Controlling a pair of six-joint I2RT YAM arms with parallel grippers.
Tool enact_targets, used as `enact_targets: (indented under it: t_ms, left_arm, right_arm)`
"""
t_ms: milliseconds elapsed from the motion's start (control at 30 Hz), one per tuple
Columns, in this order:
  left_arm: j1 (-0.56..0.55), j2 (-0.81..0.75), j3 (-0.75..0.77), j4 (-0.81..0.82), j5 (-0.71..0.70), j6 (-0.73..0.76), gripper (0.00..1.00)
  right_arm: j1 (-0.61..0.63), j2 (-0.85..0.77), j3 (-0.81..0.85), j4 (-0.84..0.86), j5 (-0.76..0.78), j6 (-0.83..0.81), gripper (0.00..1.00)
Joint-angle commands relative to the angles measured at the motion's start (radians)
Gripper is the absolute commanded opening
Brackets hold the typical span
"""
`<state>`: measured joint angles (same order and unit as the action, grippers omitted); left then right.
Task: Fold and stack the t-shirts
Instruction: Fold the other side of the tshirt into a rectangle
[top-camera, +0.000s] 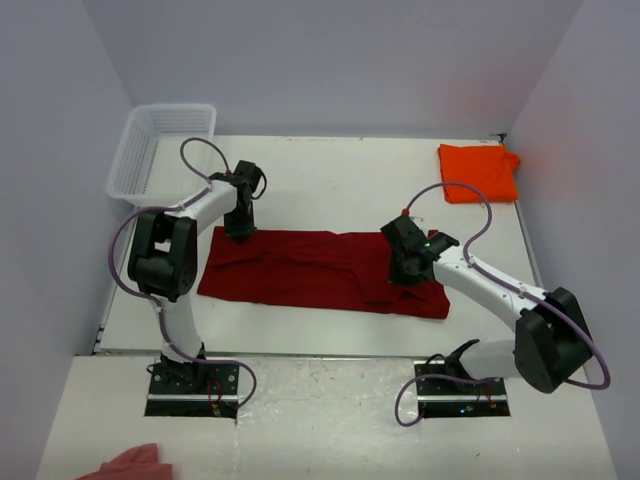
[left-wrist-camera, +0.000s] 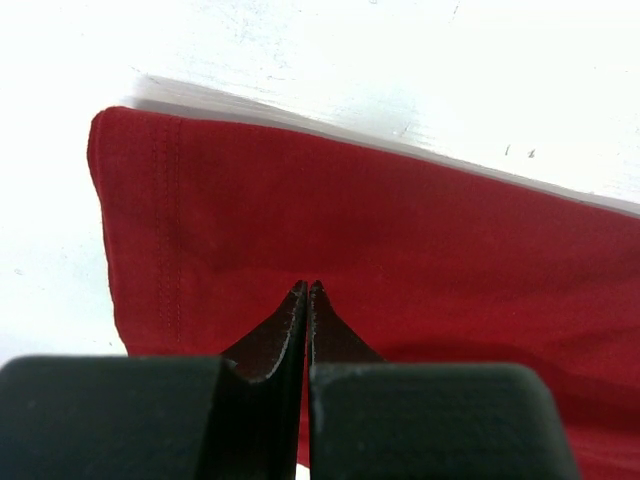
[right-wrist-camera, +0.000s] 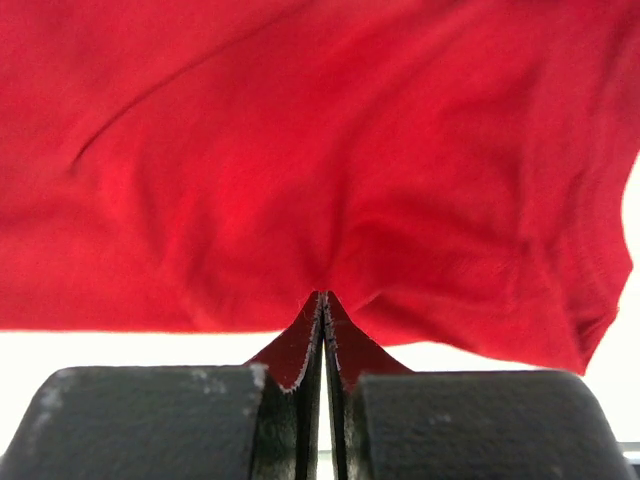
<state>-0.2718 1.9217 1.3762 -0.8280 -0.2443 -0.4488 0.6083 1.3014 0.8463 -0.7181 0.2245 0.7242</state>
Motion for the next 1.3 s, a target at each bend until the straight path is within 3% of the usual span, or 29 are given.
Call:
enact_targets:
  t_ms: [0, 167, 333, 500, 633, 900, 1267]
  left_arm:
    - [-0.007, 0.010, 0.000, 0.010, -0.019, 0.027, 0.00]
    - [-0.004, 0.034, 0.006, 0.009, -0.029, 0.028, 0.00]
    - [-0.003, 0.037, 0.017, 0.001, -0.027, 0.022, 0.00]
    - [-0.003, 0.028, 0.029, -0.010, -0.029, 0.028, 0.00]
    - [-0.003, 0.002, 0.021, -0.008, -0.032, 0.033, 0.00]
    - [-0.004, -0.001, 0.017, 0.007, 0.000, 0.036, 0.00]
    - [-0.004, 0.033, 0.003, 0.018, 0.014, 0.025, 0.00]
  right_arm:
    - [-0.079, 0.055, 0.065, -0.027, 0.081, -0.012, 0.00]
    - [-0.244, 0.107, 0.117, -0.012, 0.108, -0.106, 0.00]
    - [-0.395, 0.205, 0.210, 0.040, 0.003, -0.193, 0.00]
    - [-0.435, 0.346, 0.312, 0.052, -0.088, -0.220, 0.00]
    - [-0.461, 0.355, 0.306, 0.085, -0.073, -0.243, 0.43]
    - [-0.590, 0.415, 0.333, 0.092, -0.165, -0.266, 0.33]
    - [-0.604, 0.530, 0.439, 0.089, -0.263, -0.292, 0.27]
